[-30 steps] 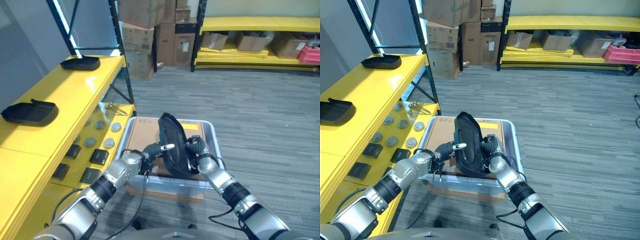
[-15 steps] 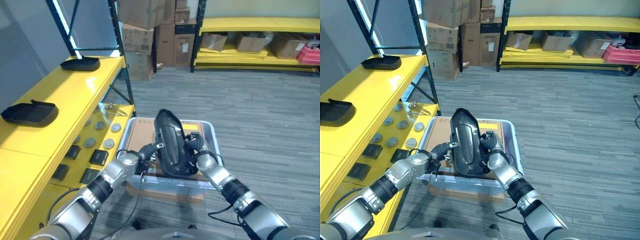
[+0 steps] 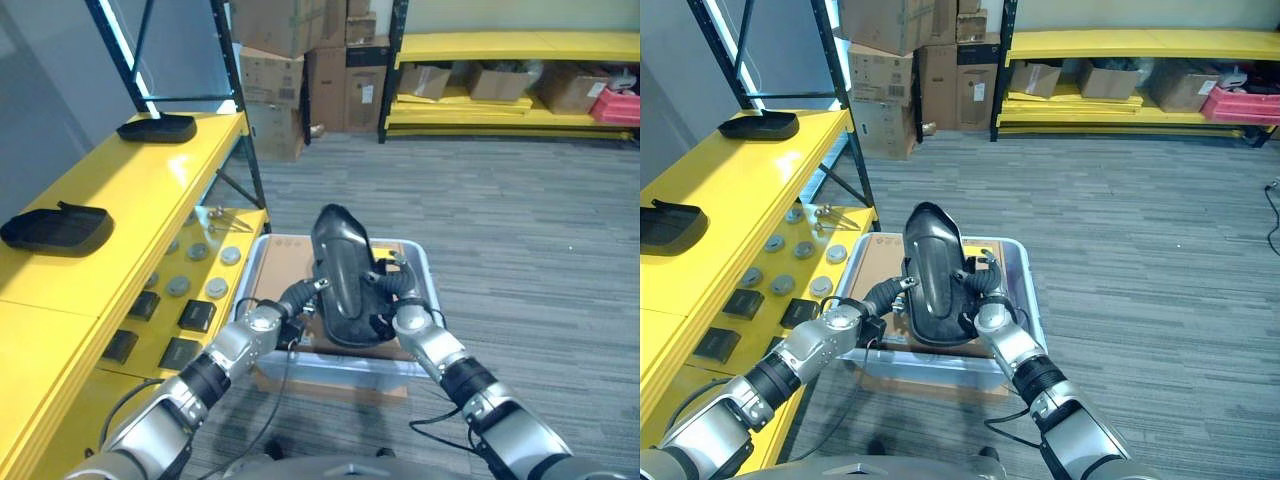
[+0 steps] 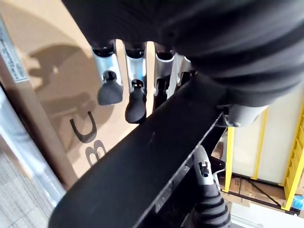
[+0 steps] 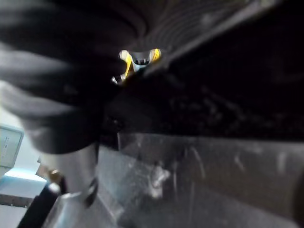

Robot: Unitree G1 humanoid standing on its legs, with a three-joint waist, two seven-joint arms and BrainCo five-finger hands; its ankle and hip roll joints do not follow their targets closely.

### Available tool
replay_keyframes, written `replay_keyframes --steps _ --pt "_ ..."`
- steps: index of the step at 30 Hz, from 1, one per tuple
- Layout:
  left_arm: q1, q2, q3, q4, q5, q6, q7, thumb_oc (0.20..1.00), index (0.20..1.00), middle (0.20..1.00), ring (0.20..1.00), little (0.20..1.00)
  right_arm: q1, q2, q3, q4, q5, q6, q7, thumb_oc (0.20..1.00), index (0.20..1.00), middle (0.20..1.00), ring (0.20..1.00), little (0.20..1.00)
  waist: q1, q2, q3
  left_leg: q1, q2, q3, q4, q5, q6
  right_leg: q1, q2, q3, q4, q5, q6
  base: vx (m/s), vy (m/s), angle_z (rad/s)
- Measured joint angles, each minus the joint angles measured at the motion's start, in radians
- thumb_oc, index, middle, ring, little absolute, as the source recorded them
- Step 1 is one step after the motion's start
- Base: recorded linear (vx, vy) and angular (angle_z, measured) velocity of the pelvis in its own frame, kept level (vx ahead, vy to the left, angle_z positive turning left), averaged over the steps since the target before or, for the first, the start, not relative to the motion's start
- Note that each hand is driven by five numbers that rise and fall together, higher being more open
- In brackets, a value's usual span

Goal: Move parts from the plastic box to the shelf.

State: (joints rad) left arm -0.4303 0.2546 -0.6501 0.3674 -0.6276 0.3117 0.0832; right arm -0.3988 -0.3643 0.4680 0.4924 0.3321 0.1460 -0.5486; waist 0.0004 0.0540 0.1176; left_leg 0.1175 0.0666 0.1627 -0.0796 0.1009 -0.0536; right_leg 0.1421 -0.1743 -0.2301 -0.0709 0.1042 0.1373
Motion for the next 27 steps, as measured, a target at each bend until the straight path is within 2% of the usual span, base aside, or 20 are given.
replay_keyframes --steps 6,8,13,16,21,27 --pt "0.019 0.000 0.043 -0.009 0.001 -0.014 0.018 0.200 0.200 0.200 0.200 0.200 0.026 0.002 -0.052 -0.025 0.063 -0.028 -0.001 1.000 1.000 1.000 1.000 1.000 0.000 0.000 0.015 0.004 0.000 0.000 0.000 -0.001 0.000 0.004 0.000 0.001 0.000 -0.001 0.000 0.00 0.000 0.00" --pt "0.082 0.004 0.118 -0.033 0.003 -0.021 0.035 0.200 0.200 0.200 0.200 0.200 0.105 -0.012 -0.122 -0.076 0.060 -0.052 -0.008 1.000 1.000 1.000 1.000 1.000 -0.003 -0.002 0.018 0.005 0.000 0.002 0.000 -0.006 0.000 0.004 0.000 0.003 -0.002 -0.001 -0.001 0.00 0.000 0.00" --pt "0.120 0.033 0.237 -0.045 0.005 -0.066 0.051 0.200 0.200 0.200 0.200 0.200 0.242 -0.065 -0.245 -0.068 0.058 -0.051 -0.027 1.000 1.000 1.000 1.000 1.000 -0.002 -0.006 0.040 0.004 0.000 0.004 0.000 -0.007 -0.001 0.004 0.001 0.003 -0.004 -0.001 -0.001 0.00 0.000 0.00" --pt "0.162 0.074 0.301 -0.057 0.023 -0.089 0.067 0.200 0.200 0.200 0.200 0.200 0.350 -0.074 -0.299 -0.002 0.065 -0.040 -0.023 1.000 1.000 1.000 1.000 1.000 -0.021 -0.014 0.049 0.004 0.000 0.010 -0.006 -0.011 -0.002 0.002 0.002 0.010 -0.009 0.000 -0.001 -0.03 0.010 -0.08" --pt "0.267 0.087 0.400 -0.116 0.023 -0.142 0.069 0.200 0.200 0.200 0.200 0.200 0.448 -0.039 -0.374 0.087 0.073 -0.022 0.004 1.000 1.000 1.000 1.000 1.000 -0.032 -0.023 0.059 0.005 0.002 0.025 -0.006 -0.016 -0.003 -0.005 0.002 0.023 -0.010 -0.001 -0.001 -0.03 0.009 -0.08" --pt "0.340 0.135 0.516 -0.245 0.024 -0.201 0.076 0.200 0.200 0.200 0.200 0.200 0.557 -0.004 -0.416 0.301 0.068 -0.020 0.069 1.000 1.000 1.000 1.000 1.000 -0.013 -0.021 0.065 -0.002 0.000 0.024 -0.006 -0.022 0.002 -0.010 0.001 0.024 -0.010 -0.006 0.005 0.00 0.002 -0.01"
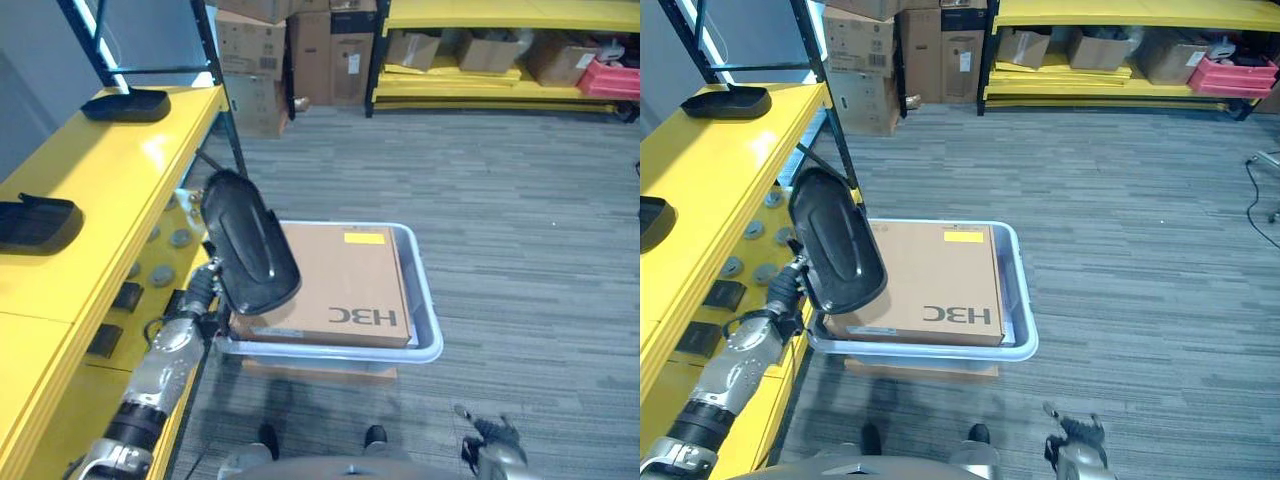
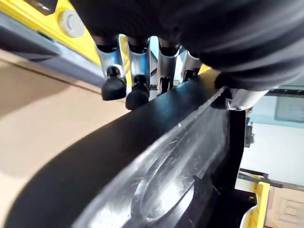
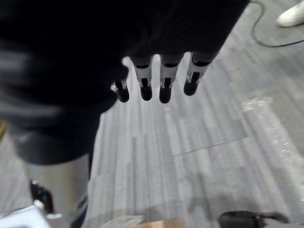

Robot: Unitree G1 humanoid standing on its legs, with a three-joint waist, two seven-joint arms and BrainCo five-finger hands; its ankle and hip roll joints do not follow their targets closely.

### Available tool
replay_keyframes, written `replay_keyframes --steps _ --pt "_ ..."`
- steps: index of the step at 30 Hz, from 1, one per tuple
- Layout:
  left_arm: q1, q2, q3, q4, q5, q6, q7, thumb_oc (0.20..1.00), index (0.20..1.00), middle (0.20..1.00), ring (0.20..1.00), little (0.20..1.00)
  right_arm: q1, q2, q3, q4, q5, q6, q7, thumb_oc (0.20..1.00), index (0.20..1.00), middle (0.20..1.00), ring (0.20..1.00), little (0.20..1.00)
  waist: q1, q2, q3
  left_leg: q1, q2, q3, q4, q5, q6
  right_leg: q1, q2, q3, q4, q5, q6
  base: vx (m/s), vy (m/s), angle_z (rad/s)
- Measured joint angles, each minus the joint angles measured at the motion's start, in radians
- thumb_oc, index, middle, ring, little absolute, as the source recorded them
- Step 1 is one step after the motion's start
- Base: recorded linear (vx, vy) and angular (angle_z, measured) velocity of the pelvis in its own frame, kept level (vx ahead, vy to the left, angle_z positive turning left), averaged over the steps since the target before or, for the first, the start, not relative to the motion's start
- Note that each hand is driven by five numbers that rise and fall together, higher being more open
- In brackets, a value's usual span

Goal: Move parts from the plastic box to the shelf.

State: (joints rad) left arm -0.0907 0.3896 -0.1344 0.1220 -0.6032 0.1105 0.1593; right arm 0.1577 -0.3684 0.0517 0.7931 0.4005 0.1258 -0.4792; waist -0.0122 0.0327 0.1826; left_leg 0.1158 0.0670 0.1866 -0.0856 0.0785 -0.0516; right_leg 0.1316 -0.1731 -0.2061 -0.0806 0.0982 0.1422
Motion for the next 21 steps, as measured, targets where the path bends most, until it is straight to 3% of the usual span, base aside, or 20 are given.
replay_keyframes --steps 4,7,8,9,10,11,12,13,14,16,17,18,19,20,21 --pt "0.045 0.060 0.079 -0.135 0.021 -0.040 0.001 0.200 0.200 0.200 0.200 0.200 0.017 0.016 -0.009 0.079 -0.016 -0.032 0.029 1.000 1.000 1.000 1.000 1.000 0.018 0.007 0.001 -0.015 -0.005 -0.007 0.000 -0.009 -0.006 -0.010 -0.004 0.000 0.000 -0.001 0.002 -0.03 0.004 0.02" --pt "0.048 0.071 0.103 -0.205 0.029 -0.096 0.001 0.200 0.200 0.200 0.200 0.200 0.040 0.014 -0.020 0.086 -0.042 -0.067 0.057 1.000 1.000 1.000 1.000 1.000 0.049 0.030 0.005 -0.043 -0.016 -0.045 0.000 0.012 0.014 -0.033 0.000 -0.006 0.039 -0.006 0.001 -0.12 -0.015 0.33" --pt "0.032 0.065 0.085 -0.197 0.029 -0.118 0.001 0.200 0.200 0.200 0.200 0.200 0.056 0.013 -0.018 0.088 -0.044 -0.084 0.058 1.000 1.000 1.000 1.000 1.000 0.035 0.045 0.012 -0.056 -0.023 -0.097 -0.001 0.020 0.019 -0.042 0.000 0.023 0.093 -0.042 -0.002 -0.09 -0.055 1.38" --pt "0.002 0.058 0.056 -0.176 0.029 -0.136 -0.004 0.200 0.200 0.200 0.200 0.200 0.069 0.015 -0.013 0.089 -0.044 -0.099 0.064 1.000 1.000 1.000 1.000 1.000 -0.001 0.066 0.014 -0.079 -0.026 -0.195 0.005 0.050 0.014 -0.052 0.017 0.094 0.165 -0.101 -0.019 -0.14 -0.115 2.19" --pt "-0.027 0.054 0.037 -0.163 0.029 -0.143 -0.007 0.200 0.200 0.200 0.200 0.200 0.076 0.016 -0.003 0.093 -0.045 -0.105 0.068 1.000 1.000 1.000 1.000 1.000 -0.024 0.087 0.023 -0.110 -0.009 -0.267 0.005 0.066 0.017 -0.070 0.070 0.189 0.193 -0.164 -0.037 -0.18 -0.156 2.27" --pt "-0.035 0.067 0.040 -0.163 0.029 -0.156 -0.004 0.200 0.200 0.200 0.200 0.200 0.066 0.018 0.010 0.090 -0.046 -0.109 0.077 1.000 1.000 1.000 1.000 1.000 -0.013 0.084 0.030 -0.140 -0.009 -0.306 0.005 0.081 0.017 -0.094 0.115 0.249 0.194 -0.174 -0.038 -0.24 -0.197 1.76" --pt "-0.033 0.061 0.048 -0.161 0.029 -0.164 0.012 0.200 0.200 0.200 0.200 0.200 0.051 0.011 0.019 0.088 -0.050 -0.111 0.084 1.000 1.000 1.000 1.000 1.000 0.004 0.091 0.041 -0.167 0.000 -0.345 0.004 0.096 0.010 -0.110 0.140 0.242 0.208 -0.176 -0.060 -0.28 -0.233 1.30" --pt "-0.005 0.066 0.053 -0.183 0.029 -0.166 0.037 0.200 0.200 0.200 0.200 0.200 0.021 0.005 0.029 0.092 -0.058 -0.111 0.091 1.000 1.000 1.000 1.000 1.000 0.030 0.100 0.047 -0.203 0.030 -0.347 -0.001 0.069 0.041 -0.129 0.168 0.189 0.223 -0.164 -0.078 -0.26 -0.234 1.37" --pt "0.029 0.069 0.056 -0.187 0.029 -0.184 0.058 0.200 0.200 0.200 0.200 0.200 -0.007 0.001 0.056 0.130 -0.105 -0.117 0.108 1.000 1.000 1.000 1.000 1.000 0.054 0.089 0.061 -0.220 0.042 -0.345 -0.001 -0.023 0.080 -0.140 0.173 0.136 0.250 -0.172 -0.107 -0.27 -0.247 1.20" --pt "0.077 0.072 0.060 -0.187 0.029 -0.192 0.070 0.200 0.200 0.200 0.200 0.200 -0.024 -0.002 0.067 0.164 -0.141 -0.119 0.124 1.000 1.000 1.000 1.000 1.000 0.088 0.080 0.067 -0.220 0.056 -0.341 0.005 -0.117 0.062 -0.143 0.175 0.099 0.281 -0.186 -0.135 -0.20 -0.171 0.79" --pt "0.117 0.069 0.068 -0.186 0.028 -0.205 0.069 0.200 0.200 0.200 0.200 0.200 -0.029 -0.009 0.093 0.179 -0.167 -0.121 0.133 1.000 1.000 1.000 1.000 1.000 0.105 0.087 0.070 -0.238 0.068 -0.342 0.008 -0.149 0.064 -0.142 0.191 0.065 0.300 -0.195 -0.147 -0.10 -0.085 1.02" --pt "0.136 0.063 0.083 -0.174 0.022 -0.211 0.054 0.200 0.200 0.200 0.200 0.200 -0.026 -0.008 0.115 0.207 -0.201 -0.126 0.147 1.000 1.000 1.000 1.000 1.000 0.097 0.080 0.077 -0.265 0.079 -0.320 0.037 -0.202 0.041 -0.130 0.176 0.000 0.302 -0.204 -0.165 -0.12 -0.074 1.28" --pt "0.143 0.066 0.097 -0.155 0.017 -0.212 0.050 0.200 0.200 0.200 0.200 0.200 -0.024 0.002 0.127 0.216 -0.213 -0.121 0.158 1.000 1.000 1.000 1.000 1.000 0.107 0.061 0.086 -0.273 0.085 -0.265 0.056 -0.156 0.011 -0.135 0.159 -0.029 0.311 -0.229 -0.194 -0.12 -0.060 1.20" --pt "0.147 0.066 0.103 -0.137 0.016 -0.212 0.051 0.200 0.200 0.200 0.200 0.200 -0.020 0.006 0.129 0.213 -0.213 -0.121 0.168 1.000 1.000 1.000 1.000 1.000 0.126 0.048 0.089 -0.278 0.085 -0.225 0.060 -0.136 -0.003 -0.135 0.149 -0.044 0.312 -0.223 -0.200 -0.12 -0.045 0.91" --pt "0.143 0.060 0.111 -0.106 0.017 -0.214 0.044 0.200 0.200 0.200 0.200 0.200 -0.010 0.008 0.141 0.195 -0.219 -0.118 0.173 1.000 1.000 1.000 1.000 1.000 0.121 0.035 0.093 -0.283 0.099 -0.108 0.091 -0.123 -0.024 -0.114 0.128 -0.113 0.280 -0.196 -0.195 -0.09 -0.004 1.16"
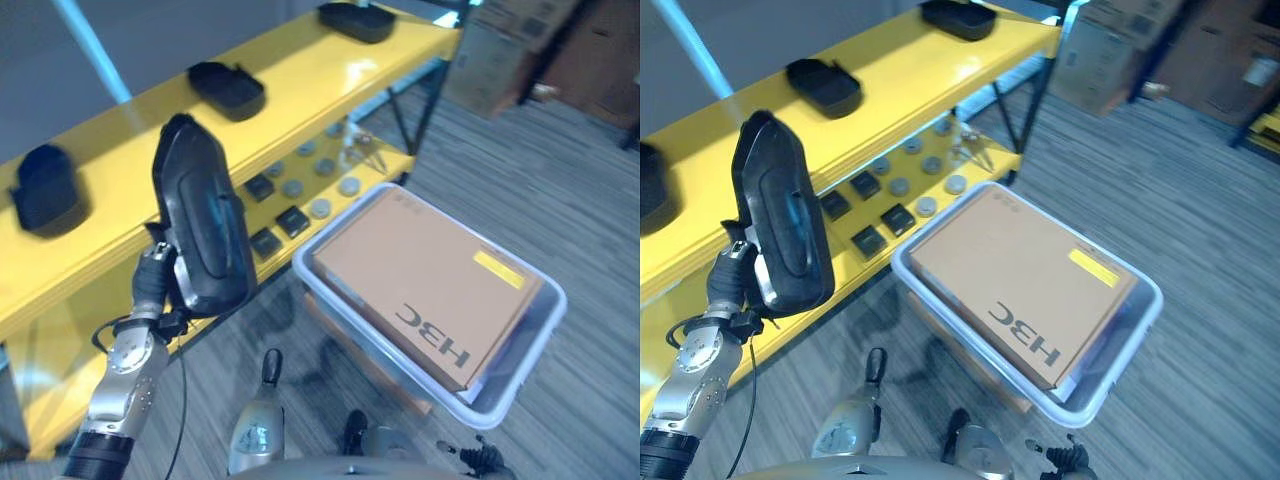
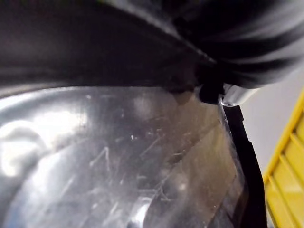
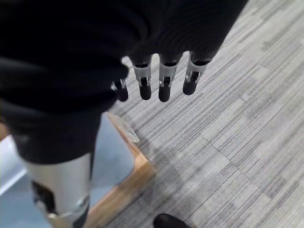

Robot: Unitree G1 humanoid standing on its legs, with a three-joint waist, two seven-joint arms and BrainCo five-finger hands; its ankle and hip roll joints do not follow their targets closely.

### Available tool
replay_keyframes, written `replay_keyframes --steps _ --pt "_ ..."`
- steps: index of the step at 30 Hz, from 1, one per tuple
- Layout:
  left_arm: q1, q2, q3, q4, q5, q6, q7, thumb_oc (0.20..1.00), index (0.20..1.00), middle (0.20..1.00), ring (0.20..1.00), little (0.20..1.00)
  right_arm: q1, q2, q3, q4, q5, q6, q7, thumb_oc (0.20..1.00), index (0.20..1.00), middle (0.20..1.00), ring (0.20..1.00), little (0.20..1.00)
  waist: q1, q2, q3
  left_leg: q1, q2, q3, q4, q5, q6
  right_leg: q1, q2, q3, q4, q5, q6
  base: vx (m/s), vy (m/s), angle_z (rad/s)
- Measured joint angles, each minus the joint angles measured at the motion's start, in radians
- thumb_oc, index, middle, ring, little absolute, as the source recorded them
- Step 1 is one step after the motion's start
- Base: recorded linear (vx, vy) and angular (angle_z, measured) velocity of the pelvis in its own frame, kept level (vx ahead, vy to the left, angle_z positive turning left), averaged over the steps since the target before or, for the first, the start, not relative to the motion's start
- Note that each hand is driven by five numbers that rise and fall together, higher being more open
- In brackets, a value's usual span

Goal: Move parts from the plastic box to the shelf.

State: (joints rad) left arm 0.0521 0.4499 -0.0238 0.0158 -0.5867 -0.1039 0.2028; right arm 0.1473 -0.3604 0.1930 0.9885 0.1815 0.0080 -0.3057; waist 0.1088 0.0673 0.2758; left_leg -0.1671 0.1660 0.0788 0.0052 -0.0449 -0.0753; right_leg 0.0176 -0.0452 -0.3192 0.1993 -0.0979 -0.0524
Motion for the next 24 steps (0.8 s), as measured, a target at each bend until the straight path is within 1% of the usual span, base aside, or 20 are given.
replay_keyframes --steps 1,2,3,4,5,7,8,9,10,11,12,13,14,15,16,17,18,19,21,24 --pt "-0.014 -0.002 0.003 0.031 0.000 -0.001 -0.009 0.200 0.200 0.200 0.200 0.200 0.003 0.006 0.001 0.000 -0.013 0.001 0.001 1.000 1.000 1.000 1.000 1.000 -0.029 -0.006 -0.003 -0.010 0.009 0.089 0.026 0.022 -0.029 0.037 -0.004 -0.059 -0.053 0.022 0.000 -0.09 0.021 1.32" --pt "-0.021 0.003 0.011 0.040 0.000 -0.004 -0.011 0.200 0.200 0.200 0.200 0.200 -0.005 0.019 -0.001 0.004 -0.022 0.019 0.010 1.000 1.000 1.000 1.000 1.000 -0.016 -0.027 -0.015 0.001 0.021 0.088 0.042 0.040 -0.035 0.024 -0.020 -0.075 -0.073 0.031 -0.015 -0.10 0.057 0.98" --pt "-0.021 0.007 0.020 0.036 0.001 -0.011 -0.011 0.200 0.200 0.200 0.200 0.200 -0.020 0.021 -0.001 0.009 -0.023 0.025 0.017 1.000 1.000 1.000 1.000 1.000 0.001 -0.035 -0.018 0.014 0.038 0.085 0.053 0.047 -0.046 0.011 -0.027 -0.072 -0.082 0.047 -0.017 -0.07 0.065 0.55" --pt "-0.026 0.007 0.025 0.034 0.001 -0.020 0.001 0.200 0.200 0.200 0.200 0.200 -0.037 0.021 0.003 0.015 -0.034 0.037 0.037 1.000 1.000 1.000 1.000 1.000 -0.004 -0.042 -0.018 0.023 0.055 0.091 0.073 0.054 -0.058 0.022 -0.039 -0.110 -0.122 0.078 -0.012 -0.06 0.083 0.63" --pt "-0.041 -0.002 0.023 0.032 0.002 -0.020 0.014 0.200 0.200 0.200 0.200 0.200 -0.045 0.025 0.007 0.036 -0.038 0.055 0.057 1.000 1.000 1.000 1.000 1.000 -0.018 -0.061 -0.023 0.045 0.061 0.097 0.084 0.062 -0.071 0.031 -0.052 -0.125 -0.155 0.095 -0.008 -0.04 0.071 1.08" --pt "-0.047 -0.004 0.022 0.026 0.002 -0.020 0.021 0.200 0.200 0.200 0.200 0.200 -0.045 0.026 0.013 0.059 -0.073 0.062 0.079 1.000 1.000 1.000 1.000 1.000 -0.032 -0.064 -0.027 0.085 0.074 0.110 0.079 0.067 -0.068 0.038 -0.060 -0.117 -0.163 0.091 0.003 -0.03 0.113 0.95" --pt "-0.051 -0.014 0.021 0.013 0.005 -0.020 0.039 0.200 0.200 0.200 0.200 0.200 -0.041 0.025 0.046 0.093 -0.101 0.068 0.090 1.000 1.000 1.000 1.000 1.000 -0.030 -0.048 -0.032 0.130 0.083 0.160 0.091 0.080 -0.035 0.047 -0.071 -0.117 -0.147 0.082 0.032 0.05 0.166 1.02" --pt "-0.061 -0.040 0.019 0.002 0.013 -0.019 0.046 0.200 0.200 0.200 0.200 0.200 -0.020 0.015 0.068 0.110 -0.111 0.083 0.101 1.000 1.000 1.000 1.000 1.000 -0.034 -0.018 -0.039 0.147 0.086 0.206 0.101 0.103 0.024 0.054 -0.068 -0.131 -0.124 0.072 0.064 0.08 0.201 1.43" --pt "-0.061 -0.051 0.022 -0.011 0.023 -0.021 0.057 0.200 0.200 0.200 0.200 0.200 -0.017 0.016 0.073 0.139 -0.112 0.092 0.115 1.000 1.000 1.000 1.000 1.000 -0.029 0.009 -0.051 0.155 0.080 0.214 0.063 0.133 -0.031 0.051 -0.074 -0.126 -0.084 0.057 0.097 0.11 0.266 1.39" --pt "-0.061 -0.047 0.022 -0.014 0.023 -0.021 0.067 0.200 0.200 0.200 0.200 0.200 -0.012 0.030 0.077 0.148 -0.112 0.108 0.125 1.000 1.000 1.000 1.000 1.000 -0.020 0.004 -0.053 0.154 0.048 0.222 0.041 0.121 -0.010 0.047 -0.099 -0.100 -0.055 0.036 0.123 0.08 0.290 1.31" --pt "-0.057 -0.044 0.023 -0.019 0.023 -0.020 0.079 0.200 0.200 0.200 0.200 0.200 -0.016 0.035 0.078 0.165 -0.112 0.112 0.130 1.000 1.000 1.000 1.000 1.000 -0.016 -0.003 -0.057 0.154 0.021 0.225 0.024 0.120 -0.008 0.047 -0.124 -0.096 -0.048 0.033 0.130 0.07 0.206 1.32" --pt "-0.038 -0.036 0.031 -0.032 0.023 -0.020 0.094 0.200 0.200 0.200 0.200 0.200 -0.025 0.032 0.071 0.170 -0.112 0.129 0.137 1.000 1.000 1.000 1.000 1.000 -0.006 -0.010 -0.061 0.151 -0.014 0.238 0.013 0.122 -0.007 0.052 -0.157 -0.091 -0.039 0.022 0.148 0.06 0.216 1.22" --pt "-0.011 -0.029 0.050 -0.041 0.023 -0.020 0.098 0.200 0.200 0.200 0.200 0.200 -0.027 0.021 0.068 0.169 -0.112 0.136 0.149 1.000 1.000 1.000 1.000 1.000 -0.002 -0.009 -0.065 0.150 -0.032 0.259 0.012 0.134 0.003 0.047 -0.179 -0.081 -0.037 0.021 0.154 0.07 0.225 1.09" --pt "0.012 -0.026 0.085 -0.041 0.023 -0.020 0.101 0.200 0.200 0.200 0.200 0.200 -0.045 0.015 0.067 0.164 -0.113 0.132 0.154 1.000 1.000 1.000 1.000 1.000 0.007 -0.008 -0.066 0.149 -0.049 0.277 0.010 0.154 0.016 0.052 -0.195 -0.074 -0.033 0.017 0.172 0.13 0.389 0.57" --pt "0.033 -0.023 0.115 -0.041 0.022 -0.020 0.103 0.200 0.200 0.200 0.200 0.200 -0.070 0.015 0.056 0.165 -0.122 0.134 0.155 1.000 1.000 1.000 1.000 1.000 0.029 -0.011 -0.068 0.152 -0.068 0.278 0.009 0.152 0.023 0.053 -0.211 -0.068 -0.038 0.021 0.174 0.11 0.309 0.19" --pt "0.052 -0.017 0.139 -0.041 0.022 -0.020 0.103 0.200 0.200 0.200 0.200 0.200 -0.095 0.013 0.057 0.163 -0.144 0.144 0.156 1.000 1.000 1.000 1.000 1.000 0.051 -0.015 -0.072 0.153 -0.084 0.278 0.007 0.151 0.033 0.056 -0.219 -0.068 -0.054 0.042 0.181 0.13 0.322 -0.03" --pt "0.063 -0.020 0.160 -0.037 0.022 -0.020 0.093 0.200 0.200 0.200 0.200 0.200 -0.108 0.008 0.061 0.160 -0.151 0.152 0.164 1.000 1.000 1.000 1.000 1.000 0.064 -0.019 -0.074 0.156 -0.100 0.268 0.001 0.152 0.045 0.071 -0.228 -0.078 -0.073 0.062 0.201 0.10 0.253 0.08" --pt "0.066 -0.029 0.172 -0.029 0.022 -0.020 0.092 0.200 0.200 0.200 0.200 0.200 -0.110 0.005 0.063 0.155 -0.150 0.149 0.168 1.000 1.000 1.000 1.000 1.000 0.074 -0.020 -0.075 0.171 -0.113 0.261 -0.010 0.163 0.058 0.093 -0.232 -0.082 -0.086 0.073 0.206 0.13 0.331 0.22" --pt "0.087 -0.022 0.184 -0.029 0.021 -0.019 0.064 0.200 0.200 0.200 0.200 0.200 -0.112 0.023 0.056 0.147 -0.148 0.150 0.171 1.000 1.000 1.000 1.000 1.000 0.098 -0.041 -0.084 0.188 -0.140 0.252 -0.023 0.158 0.066 0.125 -0.245 -0.096 -0.114 0.086 0.216 0.10 0.282 0.22" --pt "0.090 -0.021 0.184 -0.029 0.019 -0.020 0.016 0.200 0.200 0.200 0.200 0.200 -0.115 0.052 0.036 0.143 -0.143 0.147 0.171 1.000 1.000 1.000 1.000 1.000 0.114 -0.061 -0.089 0.190 -0.161 0.242 -0.025 0.146 0.076 0.135 -0.261 -0.107 -0.115 0.102 0.212 0.09 0.301 0.14"
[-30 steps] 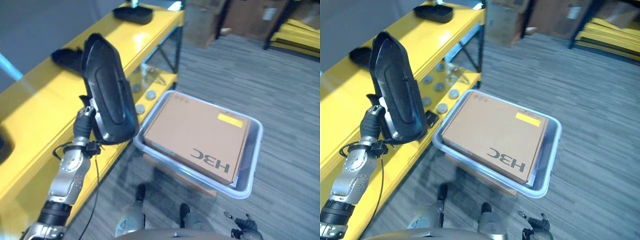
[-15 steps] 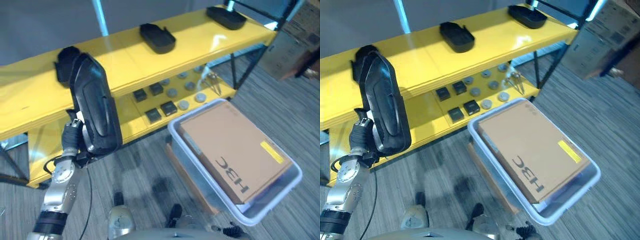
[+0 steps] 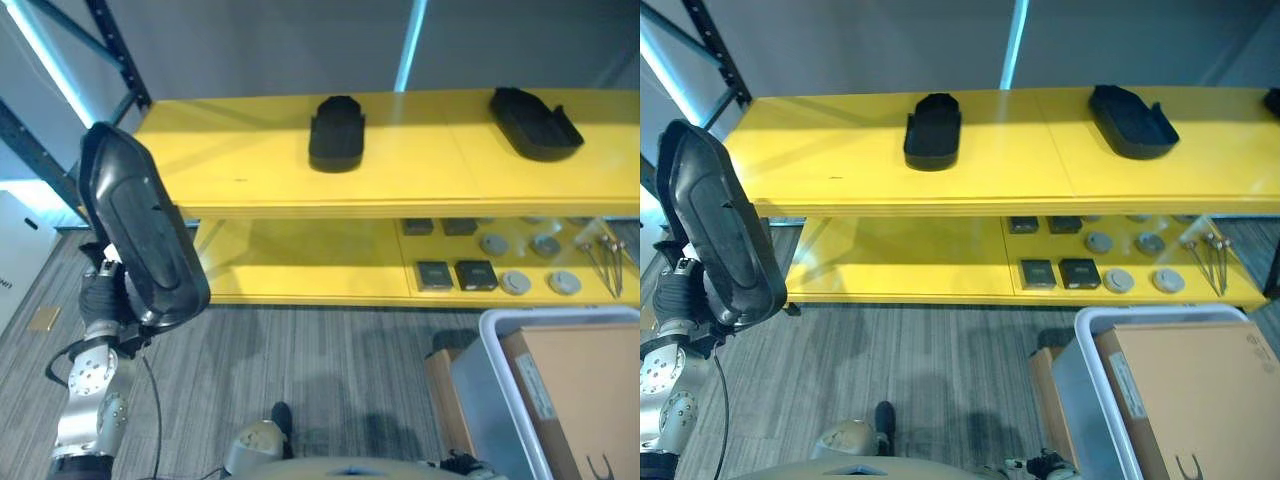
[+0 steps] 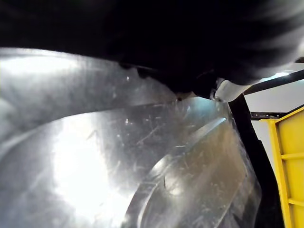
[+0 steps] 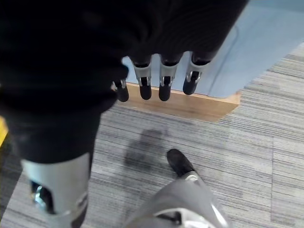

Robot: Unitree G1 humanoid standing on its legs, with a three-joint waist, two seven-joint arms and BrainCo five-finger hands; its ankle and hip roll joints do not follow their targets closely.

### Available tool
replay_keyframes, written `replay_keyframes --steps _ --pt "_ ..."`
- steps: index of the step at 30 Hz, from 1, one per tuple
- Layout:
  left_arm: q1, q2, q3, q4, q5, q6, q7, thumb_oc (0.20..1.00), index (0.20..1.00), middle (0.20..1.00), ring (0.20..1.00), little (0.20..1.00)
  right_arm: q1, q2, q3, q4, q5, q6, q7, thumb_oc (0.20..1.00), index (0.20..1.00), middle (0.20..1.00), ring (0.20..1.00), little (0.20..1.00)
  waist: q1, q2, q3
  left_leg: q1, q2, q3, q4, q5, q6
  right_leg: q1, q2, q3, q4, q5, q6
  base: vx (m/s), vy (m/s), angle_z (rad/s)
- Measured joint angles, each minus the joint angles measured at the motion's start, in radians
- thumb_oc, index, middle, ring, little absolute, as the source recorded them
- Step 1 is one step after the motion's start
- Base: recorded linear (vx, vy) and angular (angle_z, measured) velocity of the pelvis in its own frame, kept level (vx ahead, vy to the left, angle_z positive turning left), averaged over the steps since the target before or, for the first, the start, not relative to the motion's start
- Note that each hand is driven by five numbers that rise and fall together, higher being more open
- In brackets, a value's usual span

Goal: Move parts from the plastic box to the shelf.

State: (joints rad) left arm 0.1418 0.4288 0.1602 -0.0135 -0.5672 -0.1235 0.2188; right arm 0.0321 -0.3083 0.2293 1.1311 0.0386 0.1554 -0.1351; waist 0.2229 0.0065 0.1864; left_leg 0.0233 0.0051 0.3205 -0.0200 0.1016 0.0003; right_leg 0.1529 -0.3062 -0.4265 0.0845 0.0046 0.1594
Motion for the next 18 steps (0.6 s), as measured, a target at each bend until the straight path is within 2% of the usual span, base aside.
replay_keyframes --steps 3,5,7,8,9,10,11,12,13,14,15,16,18 --pt "-0.023 0.005 -0.007 0.001 -0.010 0.000 -0.037 0.200 0.200 0.200 0.200 0.200 0.003 0.012 -0.005 0.012 0.027 0.000 -0.004 1.000 1.000 1.000 1.000 1.000 -0.008 -0.018 0.000 -0.011 -0.035 -0.021 0.001 -0.024 0.021 -0.016 -0.035 0.005 0.036 0.010 -0.005 0.08 0.323 0.08" --pt "-0.062 0.006 -0.030 0.001 -0.018 0.004 -0.044 0.200 0.200 0.200 0.200 0.200 0.006 0.010 -0.009 0.024 0.052 -0.005 -0.010 1.000 1.000 1.000 1.000 1.000 -0.026 -0.008 0.004 -0.025 -0.054 -0.049 0.000 -0.030 0.045 -0.090 -0.076 0.034 0.182 0.030 -0.003 0.04 0.319 0.25" --pt "-0.096 0.026 -0.061 0.001 -0.018 0.004 -0.045 0.200 0.200 0.200 0.200 0.200 0.010 0.003 -0.038 0.023 0.075 -0.018 -0.016 1.000 1.000 1.000 1.000 1.000 -0.049 -0.001 0.014 -0.021 -0.077 -0.057 -0.001 -0.023 0.092 -0.170 -0.120 0.101 0.325 0.086 -0.003 0.06 0.223 0.23" --pt "-0.107 0.028 -0.074 0.000 -0.018 0.004 -0.042 0.200 0.200 0.200 0.200 0.200 0.011 -0.008 -0.049 0.018 0.080 -0.029 -0.015 1.000 1.000 1.000 1.000 1.000 -0.070 0.006 0.025 -0.015 -0.089 -0.077 0.000 -0.020 0.113 -0.217 -0.125 0.161 0.409 0.128 0.006 0.09 0.083 0.29" --pt "-0.125 0.037 -0.097 0.001 -0.018 0.003 -0.027 0.200 0.200 0.200 0.200 0.200 0.009 -0.019 -0.053 0.006 0.083 -0.045 -0.013 1.000 1.000 1.000 1.000 1.000 -0.090 0.027 0.049 -0.005 -0.095 -0.111 -0.006 -0.007 0.133 -0.288 -0.109 0.254 0.544 0.118 0.032 0.08 0.024 0.58" --pt "-0.142 0.040 -0.119 0.007 -0.018 0.004 -0.019 0.200 0.200 0.200 0.200 0.200 0.010 -0.024 -0.054 -0.009 0.081 -0.049 -0.011 1.000 1.000 1.000 1.000 1.000 -0.119 0.037 0.057 -0.009 -0.093 -0.138 -0.017 -0.011 0.132 -0.328 -0.069 0.303 0.600 0.050 0.049 0.09 -0.024 0.92" --pt "-0.161 0.045 -0.149 0.005 -0.018 0.003 -0.003 0.200 0.200 0.200 0.200 0.200 0.007 -0.024 -0.051 -0.015 0.079 -0.050 0.002 1.000 1.000 1.000 1.000 1.000 -0.142 0.052 0.066 -0.012 -0.093 -0.169 -0.048 -0.015 0.111 -0.370 0.010 0.324 0.565 -0.021 0.061 0.09 -0.061 0.88" --pt "-0.170 0.046 -0.166 0.006 -0.018 0.004 0.001 0.200 0.200 0.200 0.200 0.200 0.006 -0.024 -0.049 -0.014 0.079 -0.050 0.003 1.000 1.000 1.000 1.000 1.000 -0.145 0.055 0.069 -0.018 -0.094 -0.178 -0.058 -0.020 0.097 -0.392 0.056 0.324 0.513 -0.041 0.049 0.16 -0.152 0.71" --pt "-0.167 0.042 -0.178 0.005 -0.017 0.004 0.009 0.200 0.200 0.200 0.200 0.200 0.006 -0.018 -0.048 -0.009 0.079 -0.050 0.005 1.000 1.000 1.000 1.000 1.000 -0.152 0.039 0.075 -0.022 -0.103 -0.173 -0.052 -0.070 0.018 -0.405 0.094 0.299 0.422 -0.045 0.021 0.17 -0.183 0.64" --pt "-0.164 0.076 -0.183 -0.012 -0.016 0.005 0.029 0.200 0.200 0.200 0.200 0.200 0.009 0.000 -0.048 -0.001 0.079 -0.056 0.018 1.000 1.000 1.000 1.000 1.000 -0.155 -0.040 0.098 -0.099 -0.135 -0.193 0.228 -0.126 0.082 -0.423 0.073 0.323 0.329 -0.051 0.044 0.21 -0.217 0.35" --pt "-0.159 0.074 -0.178 -0.012 -0.015 0.005 0.041 0.200 0.200 0.200 0.200 0.200 0.016 -0.007 -0.048 -0.005 0.079 -0.060 0.024 1.000 1.000 1.000 1.000 1.000 -0.134 -0.036 0.116 -0.096 -0.148 -0.210 0.254 -0.186 0.129 -0.429 0.091 0.341 0.276 -0.044 0.050 0.17 -0.177 0.36" --pt "-0.148 0.032 -0.169 -0.005 -0.015 0.017 0.061 0.200 0.200 0.200 0.200 0.200 0.024 -0.017 -0.055 -0.007 0.079 -0.065 0.024 1.000 1.000 1.000 1.000 1.000 -0.138 -0.045 0.106 -0.084 -0.153 -0.214 0.235 -0.190 0.119 -0.419 0.145 0.345 0.099 -0.012 0.036 0.21 -0.240 0.25" --pt "-0.137 0.030 -0.171 -0.006 -0.015 0.020 0.056 0.200 0.200 0.200 0.200 0.200 0.036 -0.018 -0.065 -0.020 0.079 -0.063 0.025 1.000 1.000 1.000 1.000 1.000 -0.151 -0.048 0.105 -0.051 -0.152 -0.212 0.156 -0.160 0.073 -0.404 0.189 0.329 0.008 0.060 -0.002 0.19 -0.235 0.56"
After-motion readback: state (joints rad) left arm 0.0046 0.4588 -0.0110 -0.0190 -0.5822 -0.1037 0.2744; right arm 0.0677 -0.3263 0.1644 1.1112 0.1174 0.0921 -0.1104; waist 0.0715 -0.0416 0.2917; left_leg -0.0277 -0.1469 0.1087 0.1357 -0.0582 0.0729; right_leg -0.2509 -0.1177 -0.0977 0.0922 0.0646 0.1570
